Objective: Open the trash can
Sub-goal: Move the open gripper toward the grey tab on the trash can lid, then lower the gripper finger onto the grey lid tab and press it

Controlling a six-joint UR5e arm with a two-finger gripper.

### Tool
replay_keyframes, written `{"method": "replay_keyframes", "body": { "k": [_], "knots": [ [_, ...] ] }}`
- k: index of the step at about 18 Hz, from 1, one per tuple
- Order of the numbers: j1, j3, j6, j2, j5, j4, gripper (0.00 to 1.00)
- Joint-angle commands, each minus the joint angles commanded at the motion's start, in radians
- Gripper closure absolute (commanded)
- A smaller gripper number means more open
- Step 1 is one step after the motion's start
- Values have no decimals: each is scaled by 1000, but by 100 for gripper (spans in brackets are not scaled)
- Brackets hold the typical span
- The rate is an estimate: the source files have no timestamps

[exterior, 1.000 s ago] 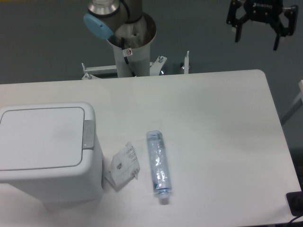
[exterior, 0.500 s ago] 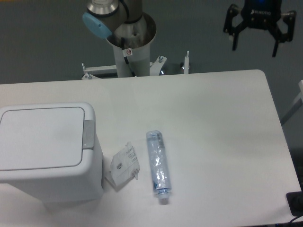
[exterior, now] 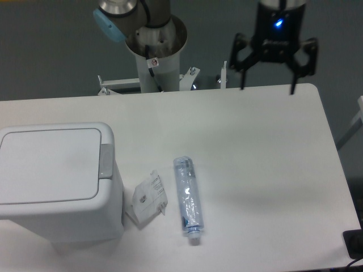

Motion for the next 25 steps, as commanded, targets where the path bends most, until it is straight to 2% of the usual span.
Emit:
{"method": "replay_keyframes", "body": {
  "k": [2, 3, 8, 11, 13, 25],
  "knots": [
    [-29, -1, -85, -21, -103, 0, 0],
    [-36, -6, -96, -26, -120, 2, 0],
    [-158, -8, -162, -90, -126, 5, 0],
    [-212, -8, -242, -123, -126, 109, 0],
    [-221, -8, -285, -140, -125, 146, 0],
    [-244, -41, -273, -150, -119, 163, 0]
  ]
}}
